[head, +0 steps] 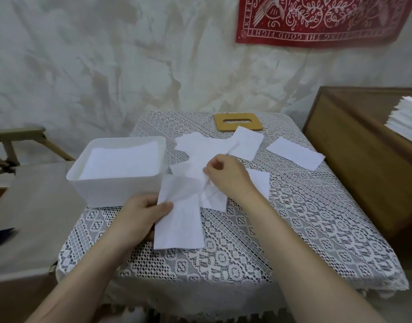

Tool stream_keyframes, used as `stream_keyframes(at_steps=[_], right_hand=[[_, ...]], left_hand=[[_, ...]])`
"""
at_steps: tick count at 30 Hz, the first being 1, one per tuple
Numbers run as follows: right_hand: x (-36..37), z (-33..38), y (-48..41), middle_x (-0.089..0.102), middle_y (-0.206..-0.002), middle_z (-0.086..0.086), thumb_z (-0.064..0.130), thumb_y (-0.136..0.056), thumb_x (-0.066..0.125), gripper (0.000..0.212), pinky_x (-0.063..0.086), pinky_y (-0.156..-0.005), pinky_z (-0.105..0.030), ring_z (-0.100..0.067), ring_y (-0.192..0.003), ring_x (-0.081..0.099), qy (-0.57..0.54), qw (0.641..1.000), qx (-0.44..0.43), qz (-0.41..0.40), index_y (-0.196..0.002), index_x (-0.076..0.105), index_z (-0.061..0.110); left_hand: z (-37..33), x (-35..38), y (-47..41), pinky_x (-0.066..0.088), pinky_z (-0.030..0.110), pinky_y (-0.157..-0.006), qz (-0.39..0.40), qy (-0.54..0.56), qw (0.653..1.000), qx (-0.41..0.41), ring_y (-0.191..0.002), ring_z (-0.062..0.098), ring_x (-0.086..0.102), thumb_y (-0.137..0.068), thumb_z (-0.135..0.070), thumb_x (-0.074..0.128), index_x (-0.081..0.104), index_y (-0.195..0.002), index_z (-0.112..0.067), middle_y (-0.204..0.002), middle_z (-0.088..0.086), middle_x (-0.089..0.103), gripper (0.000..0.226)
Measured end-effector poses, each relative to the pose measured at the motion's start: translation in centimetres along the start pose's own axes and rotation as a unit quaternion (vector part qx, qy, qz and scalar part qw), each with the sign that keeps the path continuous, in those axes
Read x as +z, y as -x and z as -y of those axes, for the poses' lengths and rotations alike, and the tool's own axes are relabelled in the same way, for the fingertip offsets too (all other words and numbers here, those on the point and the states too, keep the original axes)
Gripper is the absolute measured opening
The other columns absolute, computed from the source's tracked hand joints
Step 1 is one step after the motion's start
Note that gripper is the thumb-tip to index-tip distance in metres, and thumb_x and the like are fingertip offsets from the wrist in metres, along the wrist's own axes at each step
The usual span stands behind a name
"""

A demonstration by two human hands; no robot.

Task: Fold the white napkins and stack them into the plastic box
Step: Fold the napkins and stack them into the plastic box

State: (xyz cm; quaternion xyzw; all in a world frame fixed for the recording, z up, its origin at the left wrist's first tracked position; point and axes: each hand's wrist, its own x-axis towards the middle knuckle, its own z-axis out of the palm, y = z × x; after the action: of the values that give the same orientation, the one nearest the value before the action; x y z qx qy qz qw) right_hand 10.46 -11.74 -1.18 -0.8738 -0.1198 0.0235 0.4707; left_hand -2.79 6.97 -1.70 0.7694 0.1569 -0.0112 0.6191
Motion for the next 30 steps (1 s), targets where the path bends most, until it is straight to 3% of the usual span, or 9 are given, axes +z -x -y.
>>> stream_keyframes(at_steps=[2, 5, 9, 11, 16, 20, 23, 27, 30], right_hand=[[-1.7, 0.4, 0.6, 0.066, -0.070, 0.006, 0.020, -0.096, 0.067, 0.011, 0.045, -0.055, -0.028, -0.013, -0.059, 0.060, -0.111, 0.993, -0.010, -0.037, -0.086, 0.063, 0.018], [-5.2, 0.1, 1.8, 0.063, -0.069, 0.001, 0.014, -0.099, 0.063, 0.008, 0.040, -0.044, -0.023, -0.011, -0.052, 0.055, -0.214, 0.972, 0.010, -0.092, -0.092, 0.060, 0.014], [-8.9, -3.5, 4.1, 0.066, -0.058, 0.002, 0.009, -0.096, 0.059, 0.007, 0.031, -0.040, -0.022, -0.010, -0.039, 0.044, -0.096, 0.987, 0.124, -0.033, -0.091, 0.060, 0.014], [-10.2, -5.2, 5.0, 0.068, -0.055, -0.002, 0.005, -0.095, 0.056, 0.009, 0.029, -0.039, -0.020, -0.010, -0.036, 0.042, -0.050, 0.987, 0.151, 0.009, -0.088, 0.058, 0.011], [-12.1, -6.6, 5.6, 0.075, -0.072, -0.008, 0.011, -0.094, 0.059, 0.010, 0.026, -0.042, -0.022, -0.013, -0.048, 0.042, -0.007, 0.987, 0.146, 0.069, -0.084, 0.059, 0.014], [-11.5, -6.7, 4.7, 0.052, -0.064, 0.000, 0.039, -0.089, 0.067, 0.024, 0.032, -0.058, -0.029, -0.017, -0.053, 0.041, 0.020, 0.994, 0.108, 0.030, -0.076, 0.059, 0.021], [-10.4, -6.2, 3.9, 0.043, -0.059, 0.005, 0.046, -0.091, 0.067, 0.038, 0.030, -0.059, -0.030, -0.015, -0.055, 0.043, 0.064, 0.993, 0.095, -0.003, -0.068, 0.050, 0.021], [-8.9, -5.7, 2.7, 0.064, -0.083, 0.009, 0.040, -0.088, 0.073, 0.021, 0.039, -0.061, -0.028, -0.015, -0.082, 0.061, 0.075, 0.992, 0.098, 0.005, -0.082, 0.070, 0.020], [-8.5, -5.3, 2.1, 0.066, -0.091, 0.008, 0.034, -0.089, 0.072, 0.010, 0.040, -0.062, -0.028, -0.016, -0.085, 0.062, 0.063, 0.993, 0.095, 0.004, -0.086, 0.068, 0.024]], left_hand=[[0.0, 0.3, -0.2, 0.055, 0.045, -0.053, 0.011, 0.012, 1.000, 0.000, -0.073, 0.047, 0.069, -0.101, -0.017, 0.064, 0.077, -0.101, -0.008, -0.095, 0.032, 0.071, 0.016], [-0.3, 1.2, -0.6, 0.049, 0.036, -0.058, 0.018, 0.036, 0.999, 0.000, -0.074, 0.033, 0.070, -0.101, -0.021, 0.063, 0.076, -0.104, -0.010, -0.095, 0.024, 0.075, 0.017], [-1.2, 3.3, -0.8, 0.058, 0.038, -0.064, 0.050, 0.099, 0.993, -0.034, -0.078, 0.023, 0.077, -0.102, -0.020, 0.061, 0.073, -0.112, -0.009, -0.093, 0.008, 0.080, 0.019], [-1.4, 4.2, -1.1, 0.057, 0.034, -0.057, 0.052, 0.091, 0.994, -0.038, -0.073, 0.022, 0.076, -0.103, -0.018, 0.061, 0.072, -0.111, -0.007, -0.089, 0.008, 0.080, 0.018], [-1.4, 5.3, -2.0, 0.059, 0.040, -0.064, 0.028, 0.073, 0.996, -0.037, -0.083, 0.028, 0.077, -0.101, -0.018, 0.063, 0.072, -0.115, -0.011, -0.094, 0.009, 0.080, 0.018], [-1.4, 5.3, -2.3, 0.059, 0.037, -0.062, 0.008, 0.049, 0.999, -0.020, -0.078, 0.026, 0.077, -0.101, -0.017, 0.063, 0.073, -0.112, -0.013, -0.094, 0.010, 0.080, 0.015], [-1.4, 5.4, -2.3, 0.059, 0.031, -0.056, 0.011, 0.048, 0.999, -0.013, -0.074, 0.020, 0.078, -0.101, -0.016, 0.063, 0.073, -0.112, -0.014, -0.089, 0.005, 0.081, 0.015], [-1.4, 5.5, -2.5, 0.057, 0.030, -0.057, 0.016, 0.038, 0.999, -0.001, -0.074, 0.019, 0.077, -0.102, -0.017, 0.062, 0.072, -0.116, -0.015, -0.090, 0.004, 0.081, 0.017], [-1.5, 5.6, -2.6, 0.055, 0.028, -0.053, 0.015, 0.048, 0.999, 0.001, -0.070, 0.019, 0.076, -0.102, -0.018, 0.062, 0.072, -0.115, -0.016, -0.088, 0.004, 0.080, 0.016]])
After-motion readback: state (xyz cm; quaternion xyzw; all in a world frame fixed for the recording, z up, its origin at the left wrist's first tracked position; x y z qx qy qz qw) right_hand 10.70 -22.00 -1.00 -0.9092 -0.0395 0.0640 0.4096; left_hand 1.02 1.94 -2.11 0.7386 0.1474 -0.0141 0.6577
